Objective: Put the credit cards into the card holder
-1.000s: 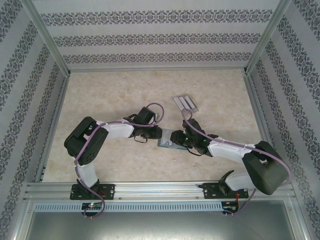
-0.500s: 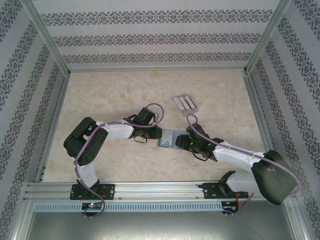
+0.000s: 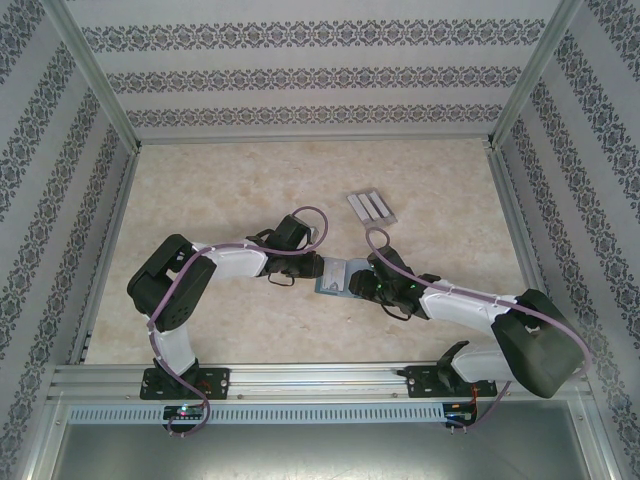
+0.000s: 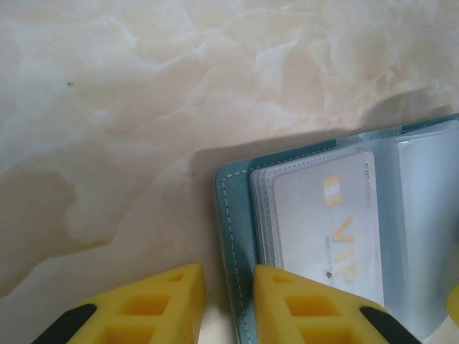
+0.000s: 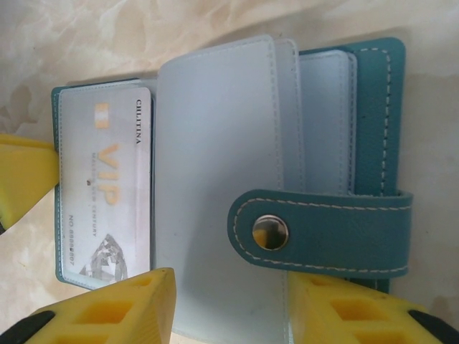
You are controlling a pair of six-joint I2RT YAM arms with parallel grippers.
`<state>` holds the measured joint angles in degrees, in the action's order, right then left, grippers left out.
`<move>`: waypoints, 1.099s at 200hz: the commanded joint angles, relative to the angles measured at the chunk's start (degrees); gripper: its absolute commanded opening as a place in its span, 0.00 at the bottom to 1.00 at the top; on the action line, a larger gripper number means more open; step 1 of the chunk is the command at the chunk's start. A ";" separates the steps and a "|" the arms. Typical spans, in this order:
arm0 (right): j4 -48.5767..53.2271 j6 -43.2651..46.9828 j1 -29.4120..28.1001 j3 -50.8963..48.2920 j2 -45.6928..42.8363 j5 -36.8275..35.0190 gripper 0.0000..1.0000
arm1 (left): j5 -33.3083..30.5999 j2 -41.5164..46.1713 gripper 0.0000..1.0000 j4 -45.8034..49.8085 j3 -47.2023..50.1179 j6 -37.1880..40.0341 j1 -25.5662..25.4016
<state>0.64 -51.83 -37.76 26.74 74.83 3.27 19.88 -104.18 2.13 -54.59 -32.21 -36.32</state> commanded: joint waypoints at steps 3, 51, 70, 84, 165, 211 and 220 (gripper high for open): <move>0.51 1.44 -0.53 1.41 0.44 -0.49 0.41 | -2.62 -0.32 0.26 1.49 0.68 -0.31 0.27; 0.30 3.11 -0.62 2.53 -1.60 -0.32 0.37 | -3.03 0.30 0.27 1.13 0.98 -0.06 0.28; -1.13 4.42 -0.69 3.31 -1.79 1.71 0.38 | -4.17 2.03 0.29 -1.17 2.67 -0.28 0.51; -3.33 5.35 -0.95 3.48 -1.17 2.76 0.39 | -4.87 3.39 0.32 -2.16 3.93 -1.20 1.01; -8.65 6.38 -3.48 8.46 7.31 7.20 0.43 | -5.87 9.64 0.29 -7.23 11.92 -5.86 8.58; -10.52 6.56 -5.02 11.75 13.33 8.41 0.46 | -7.43 11.10 0.29 -6.90 13.12 -6.52 10.34; -11.22 7.34 -5.06 11.67 13.42 7.93 0.46 | -7.35 10.97 0.28 -6.59 12.92 -6.62 10.55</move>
<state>-7.88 -46.06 -42.19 36.88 87.29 10.44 14.85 -94.45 -3.57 -42.06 -37.80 -26.76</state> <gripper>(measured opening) 0.455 0.285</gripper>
